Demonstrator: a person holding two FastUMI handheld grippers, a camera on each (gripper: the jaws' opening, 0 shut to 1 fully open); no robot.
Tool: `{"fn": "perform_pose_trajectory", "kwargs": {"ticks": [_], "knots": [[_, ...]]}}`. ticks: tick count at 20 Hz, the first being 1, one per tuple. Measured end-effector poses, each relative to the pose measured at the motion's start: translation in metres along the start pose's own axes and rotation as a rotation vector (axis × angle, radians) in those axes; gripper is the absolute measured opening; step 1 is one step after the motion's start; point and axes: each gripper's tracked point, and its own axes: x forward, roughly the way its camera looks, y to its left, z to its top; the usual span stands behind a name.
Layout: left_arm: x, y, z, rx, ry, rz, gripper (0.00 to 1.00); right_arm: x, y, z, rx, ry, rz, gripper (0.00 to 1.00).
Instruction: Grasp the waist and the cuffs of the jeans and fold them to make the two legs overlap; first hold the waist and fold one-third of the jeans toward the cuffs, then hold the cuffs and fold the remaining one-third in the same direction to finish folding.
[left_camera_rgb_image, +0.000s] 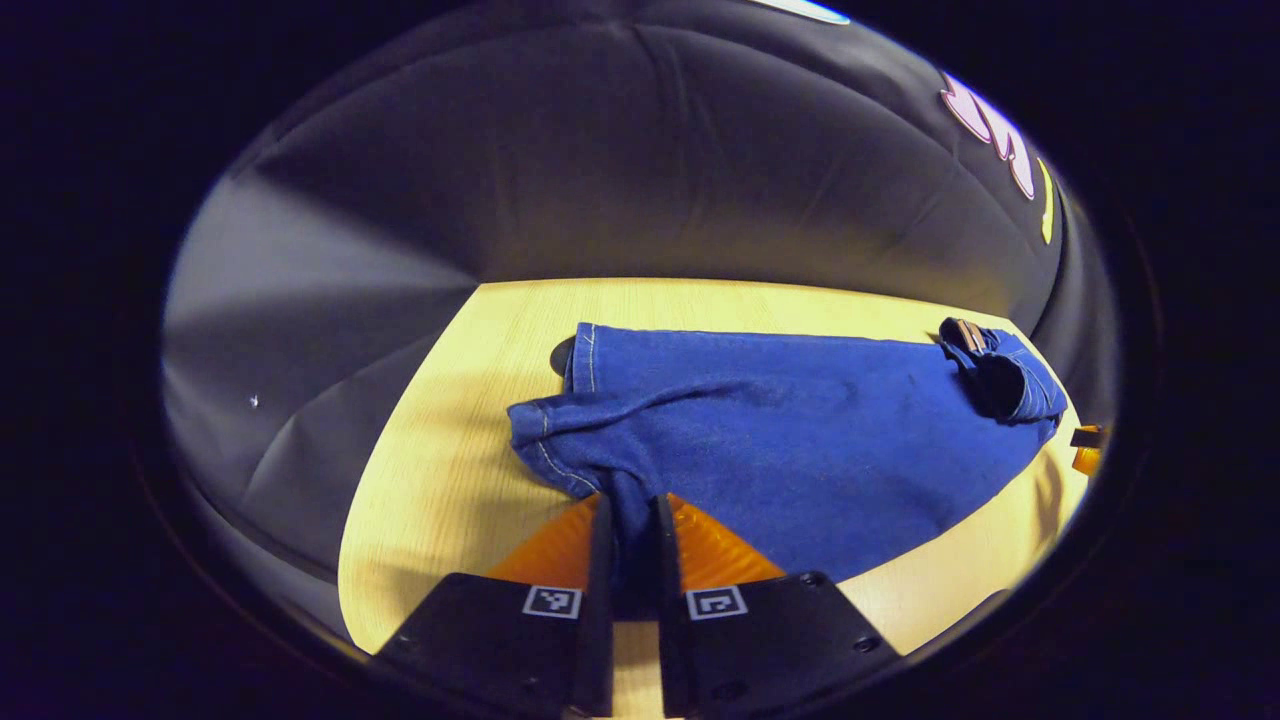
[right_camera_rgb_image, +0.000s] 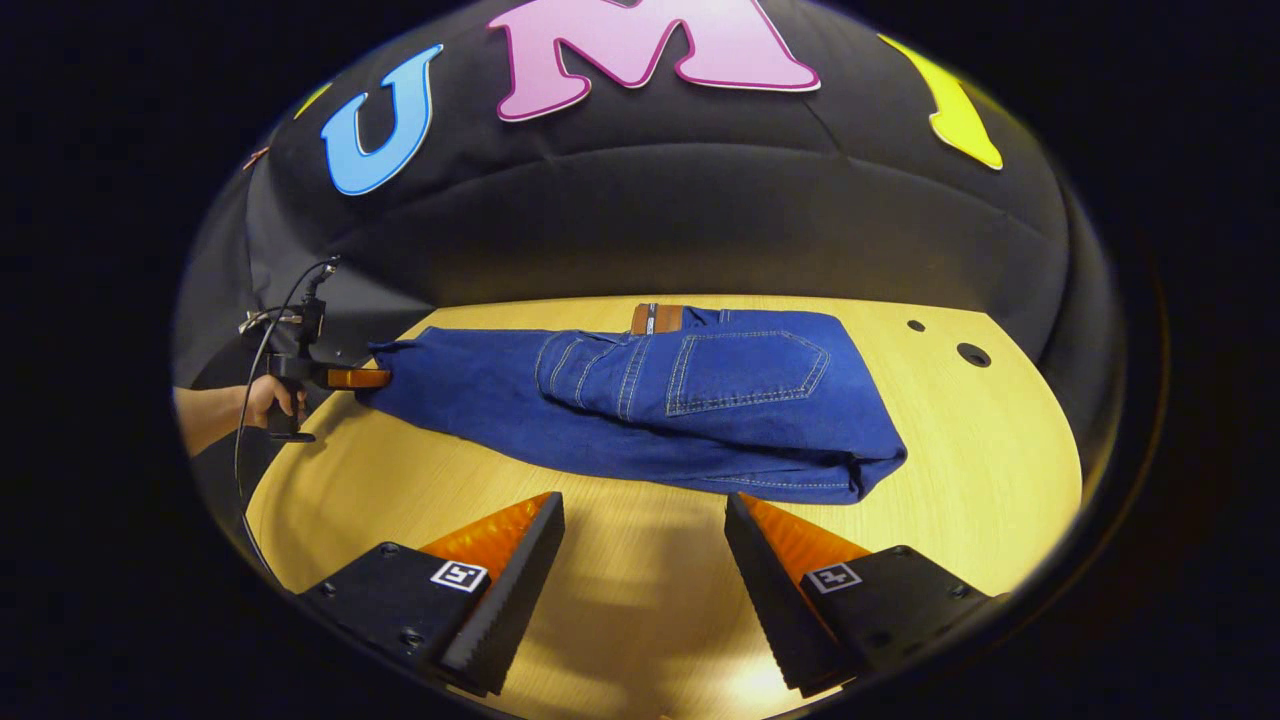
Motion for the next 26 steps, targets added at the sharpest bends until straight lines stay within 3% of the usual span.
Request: {"fn": "perform_pose_trajectory", "kwargs": {"ticks": [3,7,15,20,26], "knots": [[-0.005,-0.002,0.004,-0.121,-0.013,0.067,0.07,-0.004,-0.004,0.003,-0.005,-0.007,-0.018,0.99],[-0.019,0.004,0.007,-0.214,-0.036,0.055,0.06,-0.015,-0.016,0.028,0.018,-0.062,-0.066,0.99],[-0.113,-0.046,0.108,-0.253,-0.234,-0.045,0.06,-0.056,-0.087,0.056,0.012,-0.102,-0.212,0.99],[-0.185,-0.135,0.167,-0.213,-0.325,-0.159,0.06,-0.09,-0.121,0.07,0.042,-0.128,-0.277,0.99],[-0.205,-0.274,0.195,-0.182,-0.333,-0.287,0.06,-0.125,-0.158,0.073,0.062,-0.151,-0.354,0.99]]}}
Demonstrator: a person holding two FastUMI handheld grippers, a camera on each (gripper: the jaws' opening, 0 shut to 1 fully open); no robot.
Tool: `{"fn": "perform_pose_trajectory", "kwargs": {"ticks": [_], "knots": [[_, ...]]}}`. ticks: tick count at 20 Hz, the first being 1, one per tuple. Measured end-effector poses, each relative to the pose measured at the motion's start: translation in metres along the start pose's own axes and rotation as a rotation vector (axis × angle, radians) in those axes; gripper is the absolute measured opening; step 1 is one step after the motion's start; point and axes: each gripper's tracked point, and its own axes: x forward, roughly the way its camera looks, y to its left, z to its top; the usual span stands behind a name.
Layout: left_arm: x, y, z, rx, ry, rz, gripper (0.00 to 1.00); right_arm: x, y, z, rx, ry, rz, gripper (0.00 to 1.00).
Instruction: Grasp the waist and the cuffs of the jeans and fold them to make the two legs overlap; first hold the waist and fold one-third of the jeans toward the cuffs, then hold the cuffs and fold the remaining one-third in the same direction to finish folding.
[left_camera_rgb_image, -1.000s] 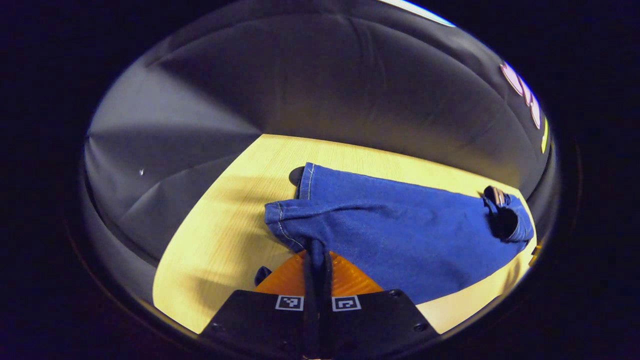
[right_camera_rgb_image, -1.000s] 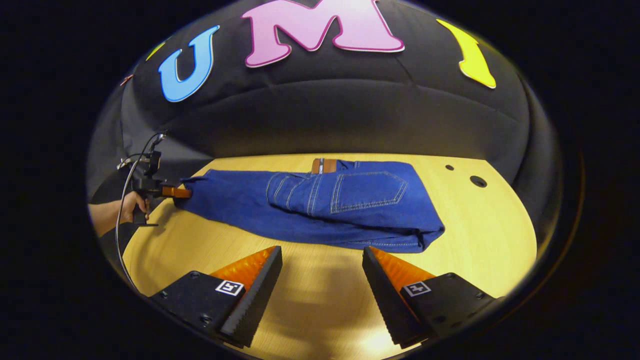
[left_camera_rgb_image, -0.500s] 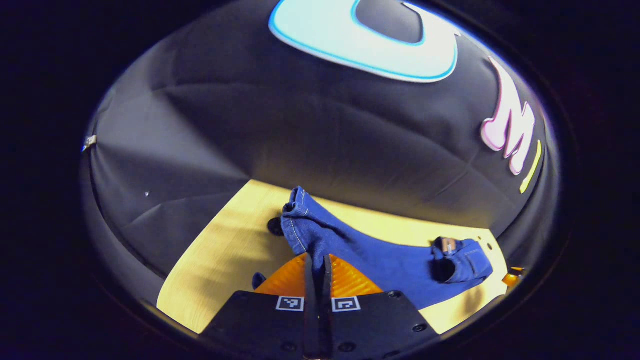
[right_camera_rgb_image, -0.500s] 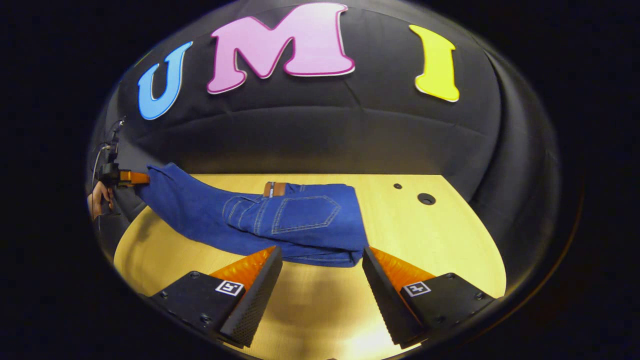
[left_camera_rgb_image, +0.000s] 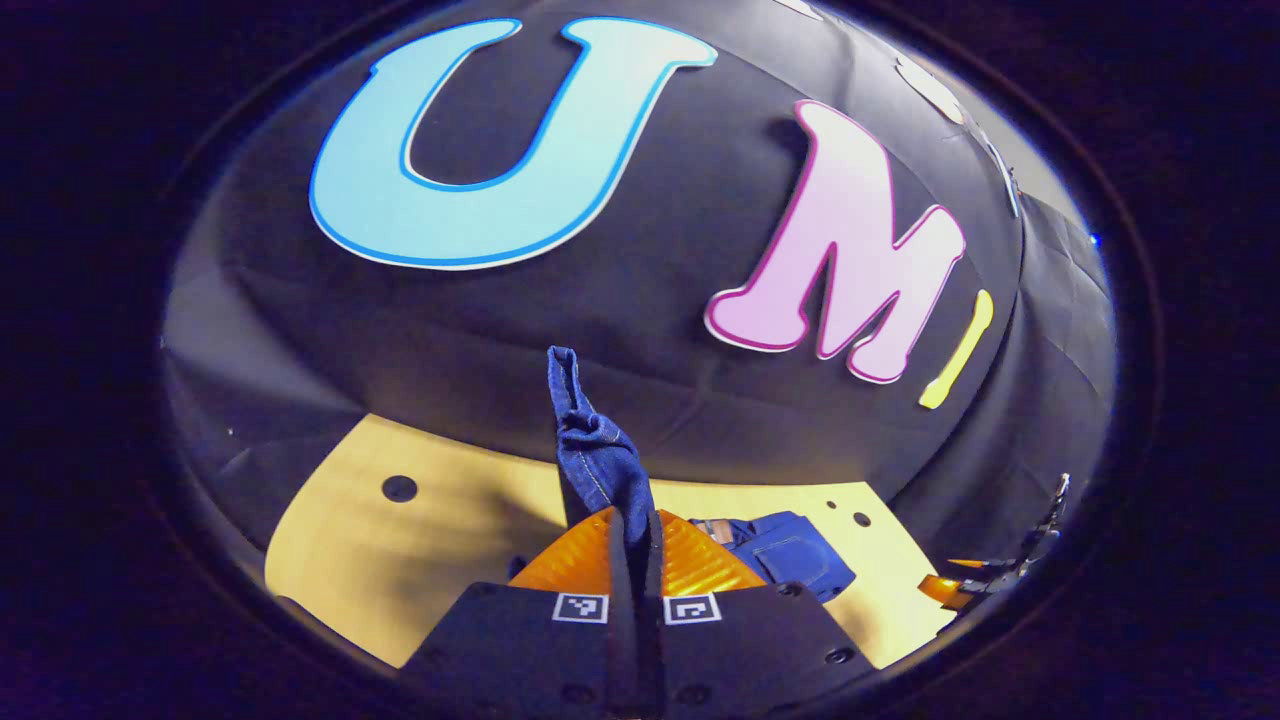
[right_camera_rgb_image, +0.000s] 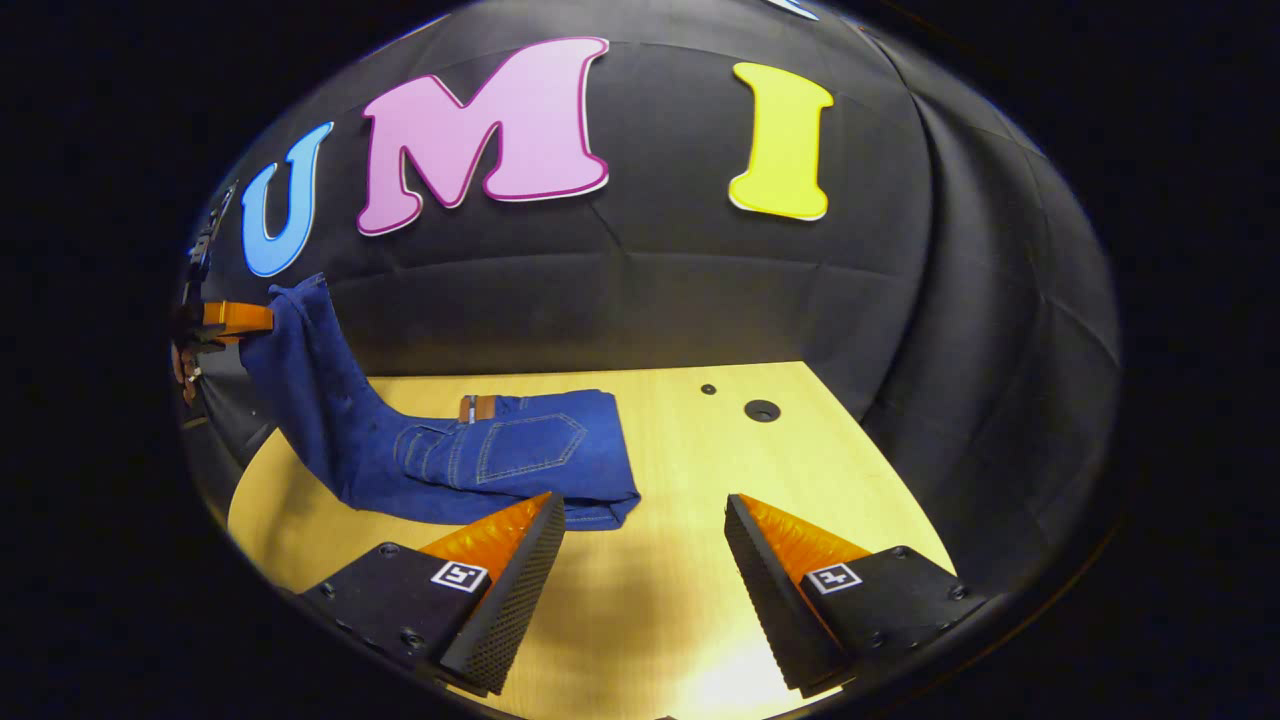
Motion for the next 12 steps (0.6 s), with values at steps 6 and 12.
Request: {"fn": "perform_pose_trajectory", "kwargs": {"ticks": [6,12], "knots": [[0.038,-0.128,-0.017,0.077,0.045,-0.151,0.06,-0.016,-0.043,-0.001,0.061,-0.008,-0.06,0.99],[0.104,-0.239,-0.089,0.096,0.161,-0.303,0.06,-0.032,-0.091,-0.011,0.13,0.001,-0.128,0.99]]}}
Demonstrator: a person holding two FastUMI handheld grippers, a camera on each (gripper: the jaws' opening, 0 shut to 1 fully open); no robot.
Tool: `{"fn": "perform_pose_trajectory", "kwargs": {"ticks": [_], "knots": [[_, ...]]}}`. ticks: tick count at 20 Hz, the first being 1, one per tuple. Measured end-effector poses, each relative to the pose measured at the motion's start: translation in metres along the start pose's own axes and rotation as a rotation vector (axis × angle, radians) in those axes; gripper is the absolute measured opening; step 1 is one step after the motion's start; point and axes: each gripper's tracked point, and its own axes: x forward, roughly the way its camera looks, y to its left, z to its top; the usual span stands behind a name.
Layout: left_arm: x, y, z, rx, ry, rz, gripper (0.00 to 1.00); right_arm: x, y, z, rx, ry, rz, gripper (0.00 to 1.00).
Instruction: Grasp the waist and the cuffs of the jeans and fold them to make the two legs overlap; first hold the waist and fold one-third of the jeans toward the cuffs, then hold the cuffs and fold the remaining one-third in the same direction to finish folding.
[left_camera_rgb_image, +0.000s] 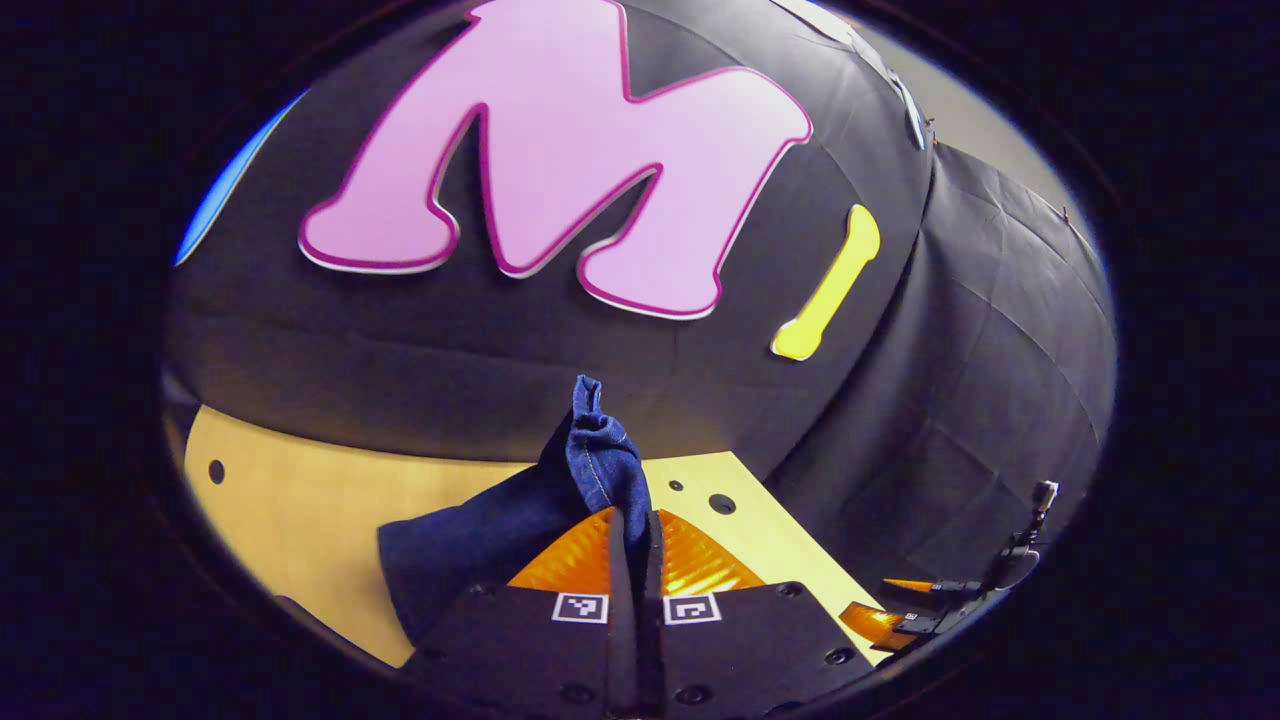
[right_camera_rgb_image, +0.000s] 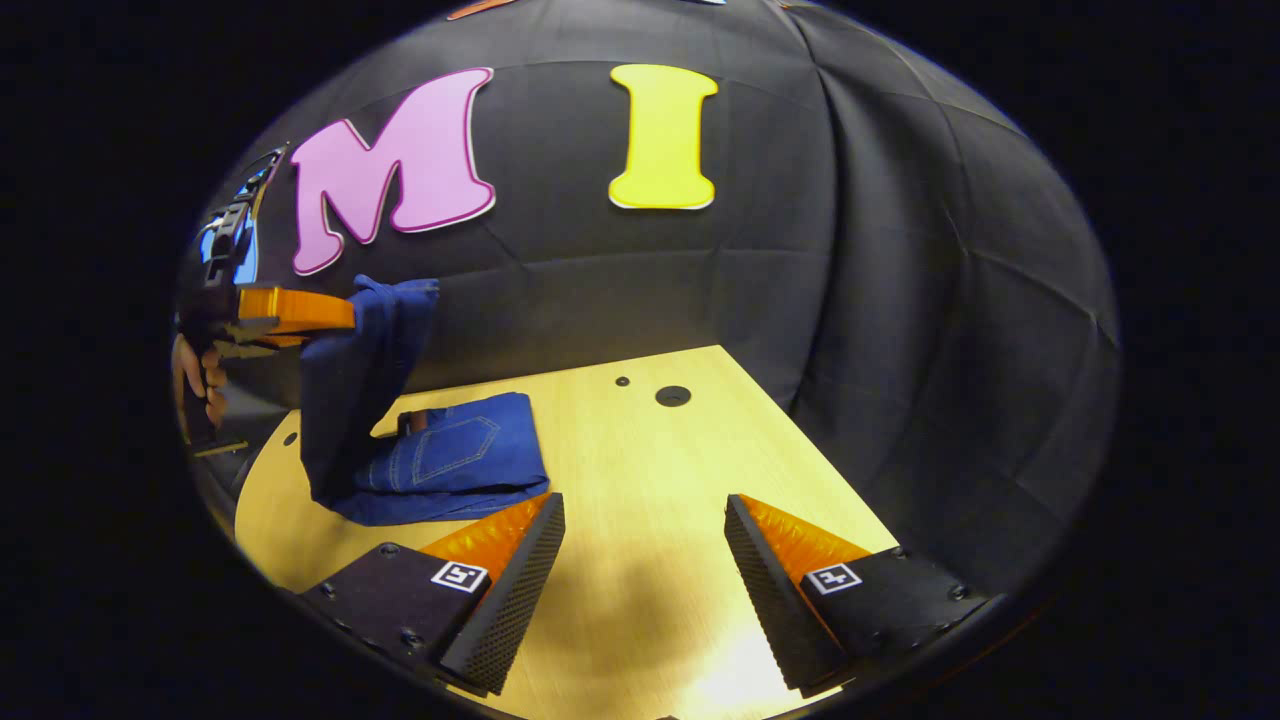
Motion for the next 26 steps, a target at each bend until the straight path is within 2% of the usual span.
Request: {"fn": "perform_pose_trajectory", "kwargs": {"ticks": [3,6,8,10,11,12,13,14,15,18,21,26], "knots": [[0.051,-0.008,-0.046,0.023,0.11,0.015,0.06,-0.002,-0.011,-0.005,0.03,0.022,-0.018,0.99],[0.071,-0.009,-0.081,0.038,0.197,0.059,0.1,-0.004,-0.013,0.002,0.039,0.022,-0.017,0.99],[0.071,-0.009,-0.093,0.031,0.211,0.078,0.22,-0.012,-0.017,0.005,0.04,0.026,-0.005,0.99],[0.051,-0.009,-0.082,0.044,0.176,0.084,0.41,-0.021,-0.012,0.007,0.035,0.032,0.011,0.99],[0.033,-0.012,-0.068,0.048,0.148,0.082,0.67,-0.03,-0.008,0.01,0.032,0.029,0.021,0.99],[0.021,-0.016,-0.058,0.052,0.118,0.077,0.72,-0.036,-0.006,0.013,0.025,0.022,0.029,0.99],[0.003,-0.018,-0.049,0.06,0.088,0.078,0.83,-0.042,-0.002,0.016,0.017,0.014,0.036,0.99],[-0.018,-0.017,-0.039,0.074,0.04,0.09,0.9,-0.05,0.003,0.02,0.009,0.005,0.044,0.99],[-0.037,-0.018,-0.03,0.087,0.002,0.098,0.95,-0.056,0.008,0.025,0.006,-0.004,0.053,0.99],[-0.115,-0.023,-0.008,0.141,-0.119,0.143,0.96,-0.083,0.031,0.047,-0.002,-0.046,0.099,0.99],[-0.204,-0.021,0.001,0.176,-0.234,0.246,0.97,-0.123,0.058,0.081,-0.038,-0.137,0.148,0.99],[-0.337,-0.022,-0.016,0.103,-0.358,0.377,0.97,-0.211,0.094,0.13,-0.056,-0.34,0.226,0.99]]}}
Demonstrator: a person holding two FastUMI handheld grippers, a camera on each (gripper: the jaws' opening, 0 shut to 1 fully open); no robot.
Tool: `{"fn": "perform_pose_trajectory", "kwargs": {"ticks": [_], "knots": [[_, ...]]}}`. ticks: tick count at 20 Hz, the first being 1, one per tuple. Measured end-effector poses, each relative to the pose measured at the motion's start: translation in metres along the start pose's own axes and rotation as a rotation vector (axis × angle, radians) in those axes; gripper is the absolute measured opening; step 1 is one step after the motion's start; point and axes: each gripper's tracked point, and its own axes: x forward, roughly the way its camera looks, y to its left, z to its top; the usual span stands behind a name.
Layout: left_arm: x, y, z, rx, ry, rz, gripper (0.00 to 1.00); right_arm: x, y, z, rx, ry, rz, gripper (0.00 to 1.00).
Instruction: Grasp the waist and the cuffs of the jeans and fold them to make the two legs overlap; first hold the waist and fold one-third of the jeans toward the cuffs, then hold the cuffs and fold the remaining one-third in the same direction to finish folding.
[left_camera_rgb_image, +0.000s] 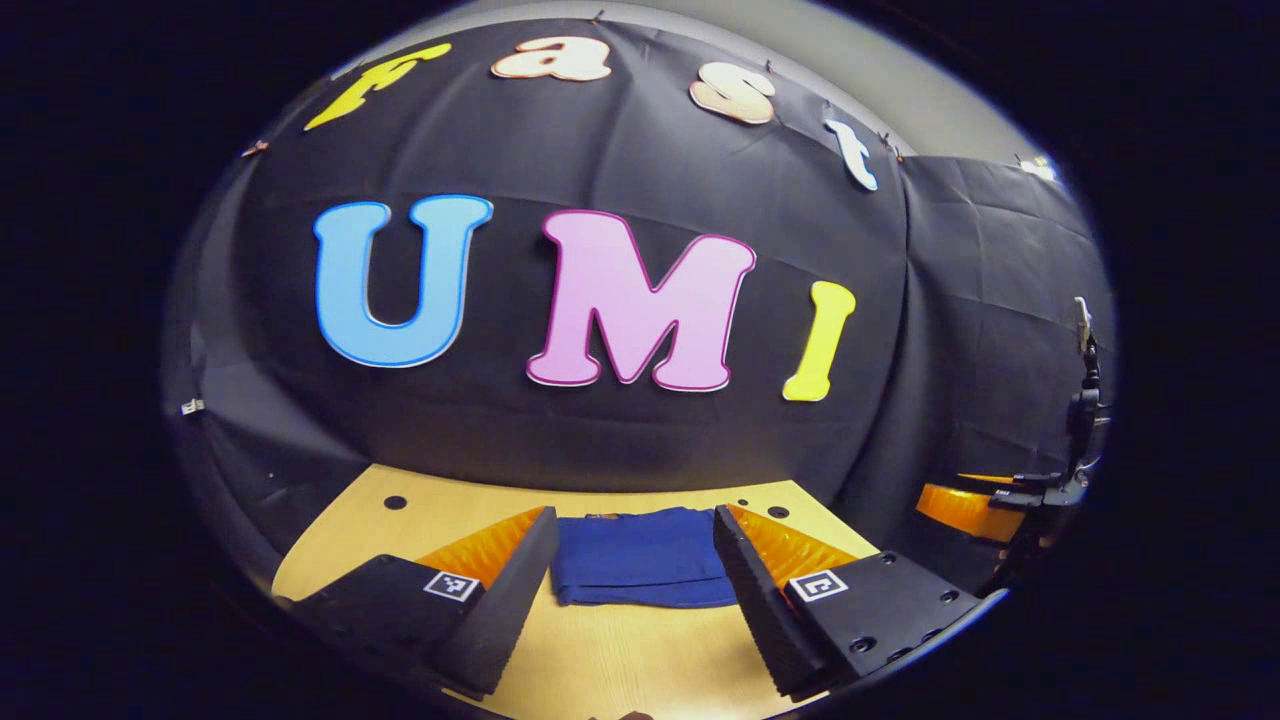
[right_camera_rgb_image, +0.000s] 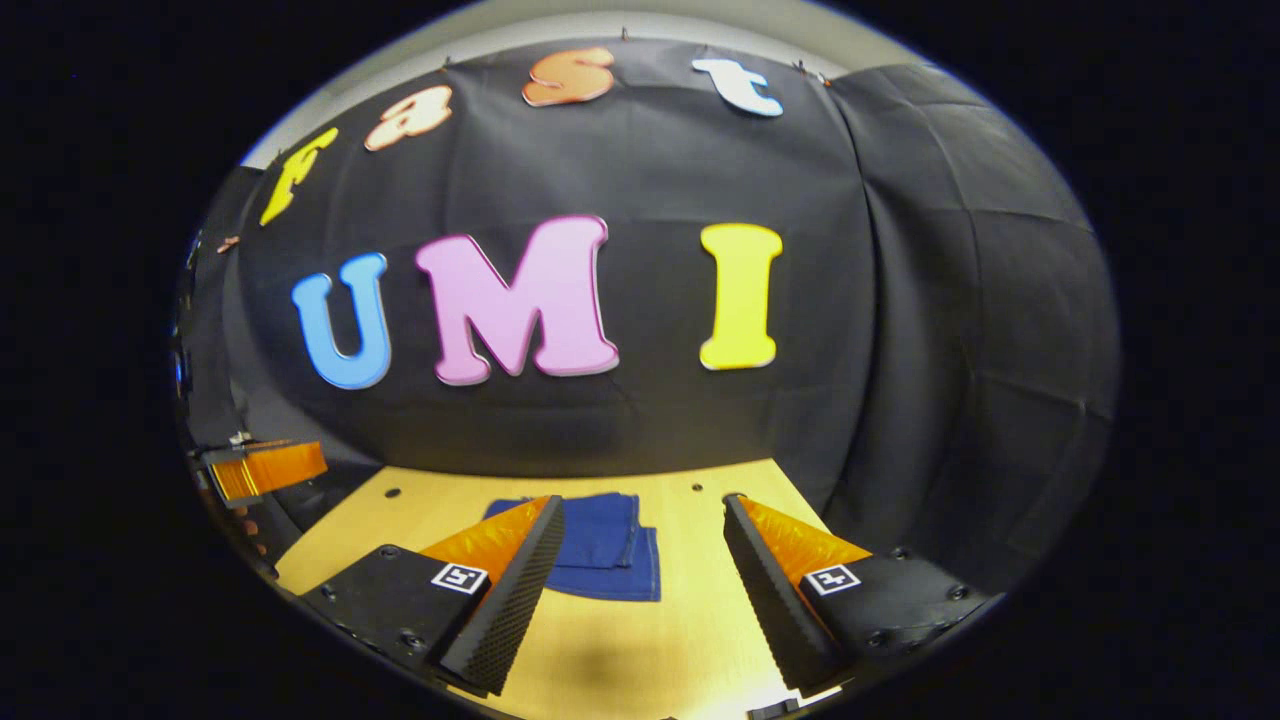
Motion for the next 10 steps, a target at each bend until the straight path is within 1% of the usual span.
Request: {"fn": "perform_pose_trajectory", "kwargs": {"ticks": [2,3,5,7,9,10], "knots": [[-0.046,0.018,0.008,-0.017,-0.037,0.044,0.96,-0.033,0.015,0.015,-0.009,-0.052,0.023,0.98],[-0.067,0.027,0.008,-0.015,-0.048,0.071,0.96,-0.047,0.018,0.018,-0.014,-0.067,0.03,0.98],[-0.108,0.033,0.01,-0.015,-0.074,0.102,0.96,-0.075,0.027,0.021,-0.007,-0.077,0.044,0.98],[-0.142,0.034,0.008,-0.011,-0.1,0.116,0.96,-0.103,0.034,0.017,0.009,-0.074,0.056,0.98],[-0.17,0.035,0.005,0.01,-0.126,0.128,0.96,-0.127,0.036,0.008,-0.013,-0.064,0.05,0.98],[-0.18,0.035,0.003,0.015,-0.136,0.131,0.96,-0.138,0.04,0.003,-0.03,-0.052,0.061,0.98]]}}
